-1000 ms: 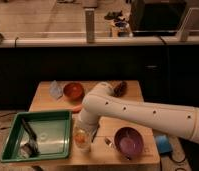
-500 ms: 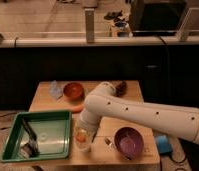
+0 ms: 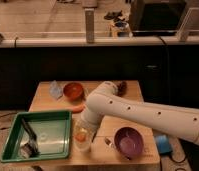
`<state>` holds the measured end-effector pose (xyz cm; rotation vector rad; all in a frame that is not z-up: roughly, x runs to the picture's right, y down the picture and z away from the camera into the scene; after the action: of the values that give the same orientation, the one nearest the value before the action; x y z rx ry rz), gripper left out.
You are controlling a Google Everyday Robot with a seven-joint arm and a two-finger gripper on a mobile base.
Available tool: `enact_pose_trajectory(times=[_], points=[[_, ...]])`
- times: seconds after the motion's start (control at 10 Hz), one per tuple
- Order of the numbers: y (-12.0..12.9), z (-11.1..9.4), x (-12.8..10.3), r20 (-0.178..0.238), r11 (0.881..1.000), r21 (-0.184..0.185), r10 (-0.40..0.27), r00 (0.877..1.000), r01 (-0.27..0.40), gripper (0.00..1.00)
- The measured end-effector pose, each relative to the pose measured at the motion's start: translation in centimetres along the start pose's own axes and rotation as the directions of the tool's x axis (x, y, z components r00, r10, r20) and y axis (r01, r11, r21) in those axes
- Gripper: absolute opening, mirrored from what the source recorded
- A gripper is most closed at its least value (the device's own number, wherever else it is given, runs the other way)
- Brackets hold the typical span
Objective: Place apple in paper cup
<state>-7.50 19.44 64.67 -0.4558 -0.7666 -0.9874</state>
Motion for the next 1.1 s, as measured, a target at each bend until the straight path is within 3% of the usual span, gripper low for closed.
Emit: enact_pose_trajectory(times=[0.7,1.1], points=[[-0.79,0.44,-0.65,0.047,0.994,-0.058,-0.085,0.995,0.088,0.8],[-0.73,0.49,-0.62,0.048,0.995,-0.058,-0.084,0.995,0.087,0.8]])
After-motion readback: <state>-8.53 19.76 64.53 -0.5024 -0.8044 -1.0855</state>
